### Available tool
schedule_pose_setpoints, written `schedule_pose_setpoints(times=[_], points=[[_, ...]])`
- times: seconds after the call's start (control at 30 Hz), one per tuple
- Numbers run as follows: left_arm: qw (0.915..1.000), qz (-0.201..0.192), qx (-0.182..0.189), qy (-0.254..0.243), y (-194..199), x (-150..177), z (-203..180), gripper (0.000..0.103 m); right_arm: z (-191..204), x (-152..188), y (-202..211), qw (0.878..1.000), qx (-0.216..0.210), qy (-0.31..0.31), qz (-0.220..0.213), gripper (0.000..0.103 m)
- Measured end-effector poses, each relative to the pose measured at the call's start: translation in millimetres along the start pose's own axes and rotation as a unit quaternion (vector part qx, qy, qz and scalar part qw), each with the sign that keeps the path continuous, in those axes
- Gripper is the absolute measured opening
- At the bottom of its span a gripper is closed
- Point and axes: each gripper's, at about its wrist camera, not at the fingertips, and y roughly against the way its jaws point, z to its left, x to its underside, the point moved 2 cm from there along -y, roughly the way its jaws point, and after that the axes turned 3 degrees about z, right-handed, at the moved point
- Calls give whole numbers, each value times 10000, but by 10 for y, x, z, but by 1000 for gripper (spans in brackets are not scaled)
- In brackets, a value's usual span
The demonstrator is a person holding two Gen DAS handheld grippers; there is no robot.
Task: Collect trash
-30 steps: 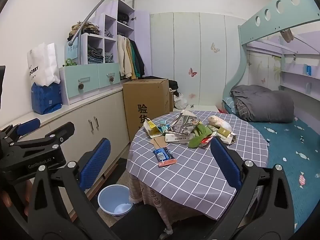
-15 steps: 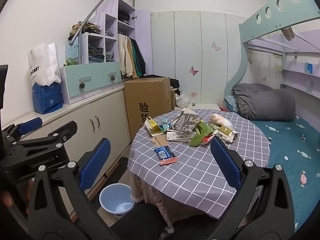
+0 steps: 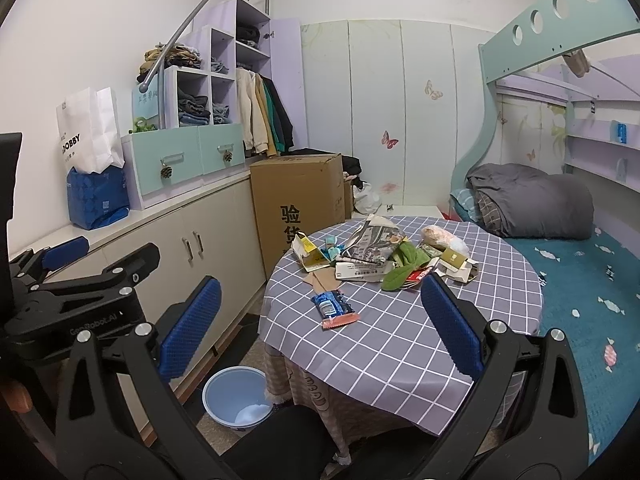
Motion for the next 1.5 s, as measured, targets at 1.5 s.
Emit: schedule_pose_setpoints(times=[1.5], points=[[10000,39,-60,68,-33,75,138,99,81,22,7,10000,-16,80,44,97]])
